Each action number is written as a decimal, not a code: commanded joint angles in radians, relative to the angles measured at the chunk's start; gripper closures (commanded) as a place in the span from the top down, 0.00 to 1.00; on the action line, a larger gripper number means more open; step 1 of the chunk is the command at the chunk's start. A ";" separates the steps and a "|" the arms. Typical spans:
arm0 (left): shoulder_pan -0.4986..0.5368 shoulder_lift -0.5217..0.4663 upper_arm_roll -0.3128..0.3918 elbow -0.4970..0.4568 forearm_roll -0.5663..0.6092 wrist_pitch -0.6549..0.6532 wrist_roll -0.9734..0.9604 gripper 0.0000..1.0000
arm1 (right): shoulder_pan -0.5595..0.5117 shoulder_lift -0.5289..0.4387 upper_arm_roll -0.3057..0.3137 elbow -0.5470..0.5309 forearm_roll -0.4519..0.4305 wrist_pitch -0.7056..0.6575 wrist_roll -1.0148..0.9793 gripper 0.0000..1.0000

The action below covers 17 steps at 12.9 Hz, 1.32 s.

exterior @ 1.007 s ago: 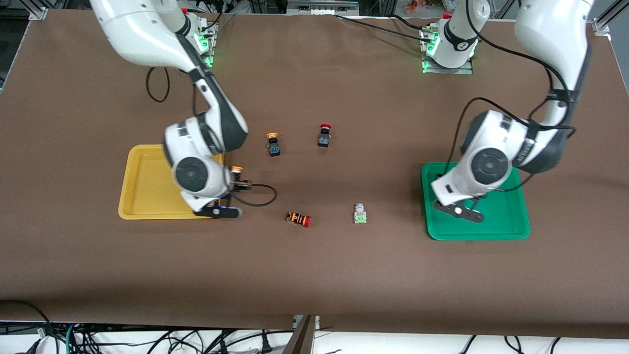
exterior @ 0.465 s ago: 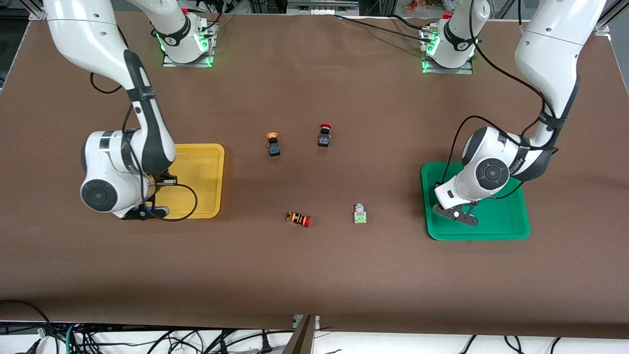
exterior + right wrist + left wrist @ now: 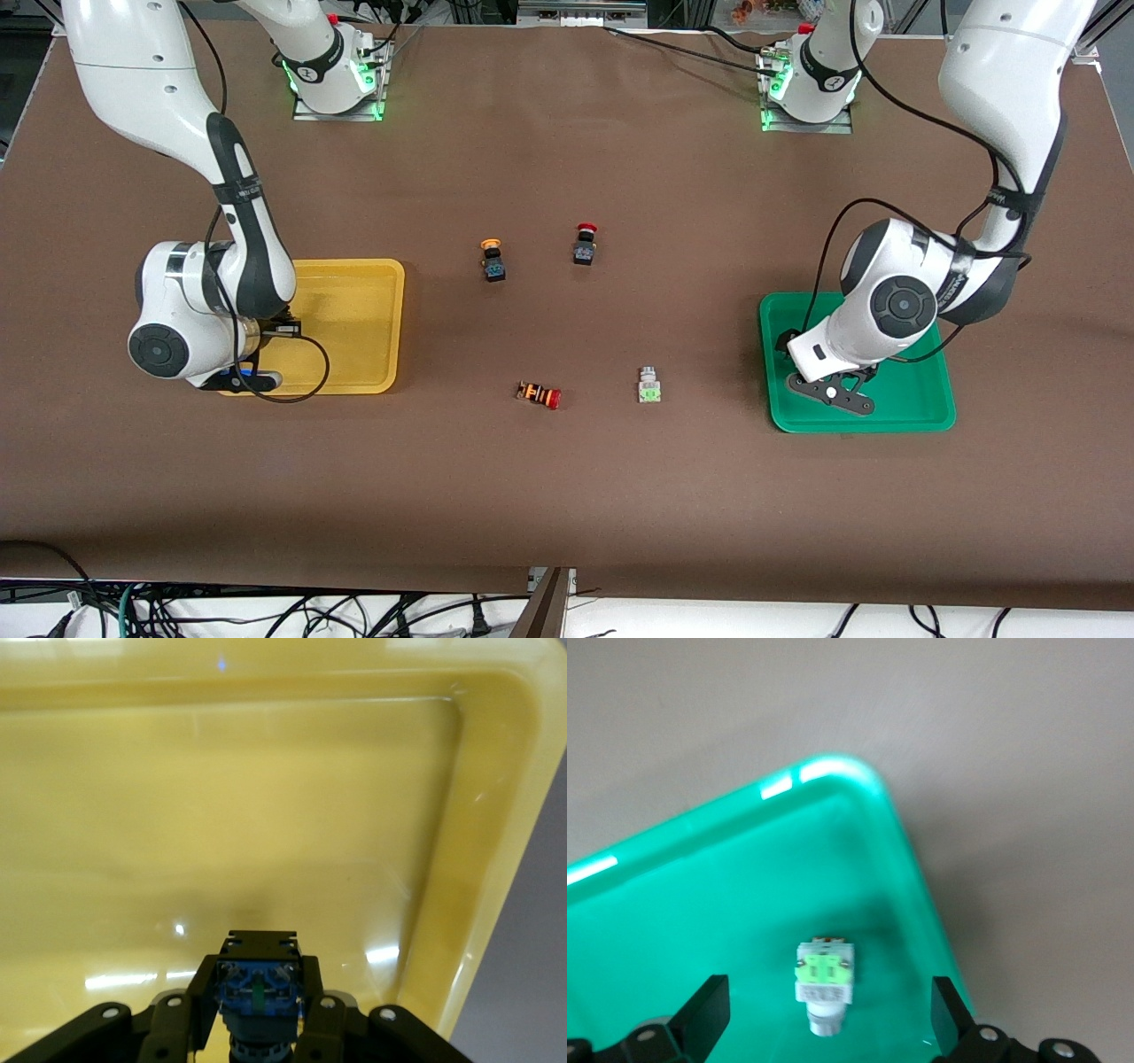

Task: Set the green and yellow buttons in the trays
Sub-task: 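Release the buttons into the trays and lift both grippers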

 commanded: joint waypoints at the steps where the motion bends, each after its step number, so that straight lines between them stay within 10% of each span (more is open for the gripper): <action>1: -0.075 0.037 -0.021 0.171 -0.053 -0.112 -0.101 1.00 | -0.026 0.007 0.001 -0.015 0.007 0.033 -0.053 0.06; 3: -0.142 0.114 -0.018 0.251 -0.056 -0.112 -0.204 1.00 | -0.029 0.010 0.001 -0.015 0.007 0.032 -0.061 0.24; 5: -0.226 0.200 -0.014 0.355 -0.055 -0.107 -0.305 1.00 | -0.026 0.007 0.003 -0.010 0.007 0.020 -0.061 1.00; 10: -0.344 0.356 0.014 0.483 -0.046 0.012 -0.541 1.00 | 0.051 -0.002 0.059 0.153 0.031 -0.284 -0.019 1.00; 16: -0.472 0.427 0.141 0.468 -0.038 0.143 -0.626 0.99 | 0.245 -0.044 0.115 0.151 0.062 -0.209 0.224 1.00; 17: -0.476 0.429 0.141 0.468 -0.038 0.158 -0.625 0.70 | 0.259 -0.044 0.144 0.148 0.067 -0.194 0.295 1.00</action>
